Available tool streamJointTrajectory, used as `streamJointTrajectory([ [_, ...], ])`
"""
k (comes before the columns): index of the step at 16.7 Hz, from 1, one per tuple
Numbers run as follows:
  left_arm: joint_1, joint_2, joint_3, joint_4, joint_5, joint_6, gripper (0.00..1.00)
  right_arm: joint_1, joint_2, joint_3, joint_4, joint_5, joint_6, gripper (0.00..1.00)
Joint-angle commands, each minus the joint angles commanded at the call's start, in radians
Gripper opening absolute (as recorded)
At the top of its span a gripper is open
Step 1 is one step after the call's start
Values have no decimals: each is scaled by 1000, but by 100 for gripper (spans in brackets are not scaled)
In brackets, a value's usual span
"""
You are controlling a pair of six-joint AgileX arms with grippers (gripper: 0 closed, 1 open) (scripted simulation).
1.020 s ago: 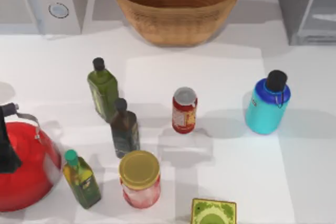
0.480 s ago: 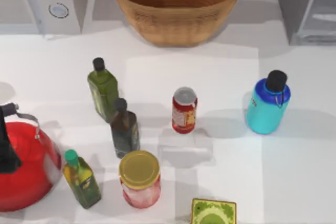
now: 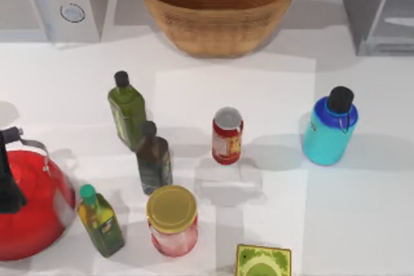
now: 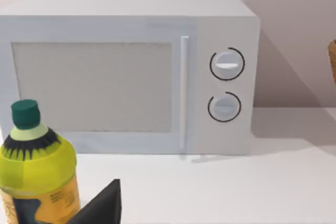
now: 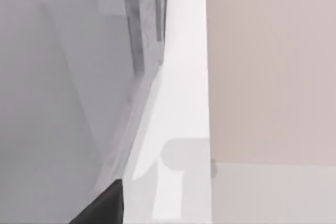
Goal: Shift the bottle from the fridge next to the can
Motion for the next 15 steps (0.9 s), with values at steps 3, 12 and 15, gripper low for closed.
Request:
streamJointTrajectory([
  [3, 0, 0, 0, 0, 0, 0, 100, 2, -5, -18, 8, 6, 6, 100],
  [12, 0, 0, 0, 0, 0, 0, 100, 460, -101, -151, 182, 359, 304, 100],
  [15, 0, 0, 0, 0, 0, 0, 100, 694, -126, -203, 236, 521, 415, 100],
])
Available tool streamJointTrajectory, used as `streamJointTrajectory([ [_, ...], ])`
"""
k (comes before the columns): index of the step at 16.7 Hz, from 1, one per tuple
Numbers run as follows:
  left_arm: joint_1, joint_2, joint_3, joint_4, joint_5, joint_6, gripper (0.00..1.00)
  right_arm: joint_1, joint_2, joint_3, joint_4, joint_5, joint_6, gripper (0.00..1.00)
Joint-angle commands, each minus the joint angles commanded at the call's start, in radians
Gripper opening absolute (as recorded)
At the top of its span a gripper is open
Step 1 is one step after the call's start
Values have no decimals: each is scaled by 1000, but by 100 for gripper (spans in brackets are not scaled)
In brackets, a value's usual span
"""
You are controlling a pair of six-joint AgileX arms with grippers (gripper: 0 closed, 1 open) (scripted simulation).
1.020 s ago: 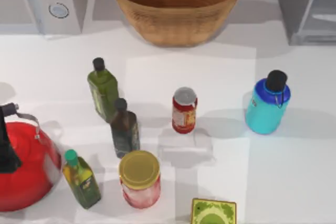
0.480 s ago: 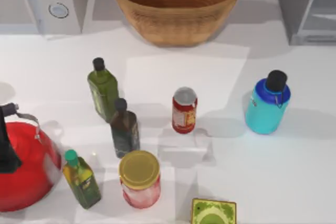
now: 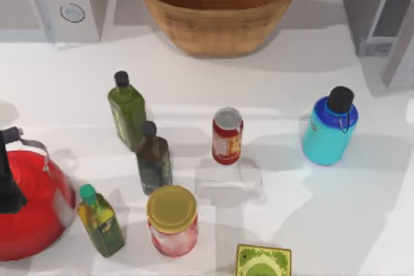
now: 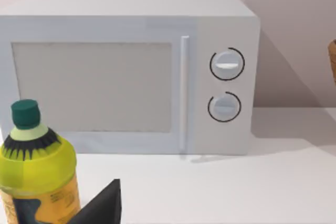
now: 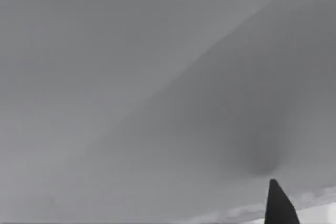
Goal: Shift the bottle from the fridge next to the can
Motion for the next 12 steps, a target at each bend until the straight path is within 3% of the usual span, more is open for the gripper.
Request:
streamJointTrajectory([
  [5, 0, 0, 0, 0, 0, 0, 100, 199, -73, -100, 111, 187, 200, 100],
  [12, 0, 0, 0, 0, 0, 0, 100, 196, -67, -95, 121, 207, 212, 100],
])
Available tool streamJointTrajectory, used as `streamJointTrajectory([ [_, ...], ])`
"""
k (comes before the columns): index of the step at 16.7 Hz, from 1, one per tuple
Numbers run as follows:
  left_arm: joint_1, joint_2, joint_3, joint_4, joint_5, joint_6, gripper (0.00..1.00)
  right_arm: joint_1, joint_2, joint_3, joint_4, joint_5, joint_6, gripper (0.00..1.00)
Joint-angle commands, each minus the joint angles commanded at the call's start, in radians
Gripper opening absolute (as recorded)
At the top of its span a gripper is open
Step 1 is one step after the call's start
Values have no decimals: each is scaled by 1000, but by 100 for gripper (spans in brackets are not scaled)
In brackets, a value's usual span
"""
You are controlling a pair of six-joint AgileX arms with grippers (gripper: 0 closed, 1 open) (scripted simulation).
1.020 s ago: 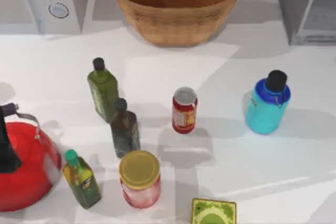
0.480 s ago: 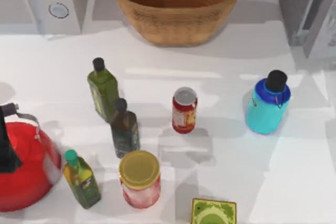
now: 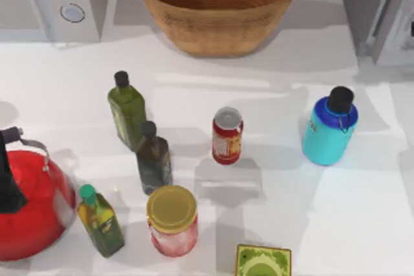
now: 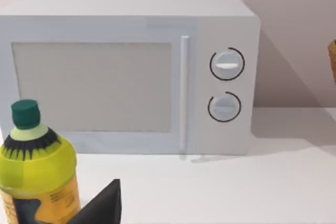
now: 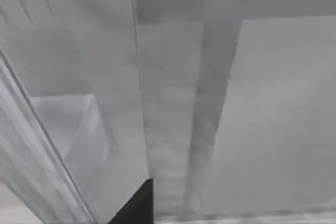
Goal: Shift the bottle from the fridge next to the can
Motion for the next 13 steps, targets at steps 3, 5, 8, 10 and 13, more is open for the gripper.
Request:
streamJointTrajectory([
  [3, 0, 0, 0, 0, 0, 0, 100, 1, 86, 99, -20, 1, 0, 100],
  [5, 0, 0, 0, 0, 0, 0, 100, 2, 164, 196, -40, 1, 0, 100],
  [8, 0, 0, 0, 0, 0, 0, 100, 3, 272, 339, -69, 4, 2, 100],
  [10, 0, 0, 0, 0, 0, 0, 100, 3, 322, 408, -83, 6, 3, 100],
  [13, 0, 0, 0, 0, 0, 0, 100, 2, 345, 436, -89, 6, 3, 100],
])
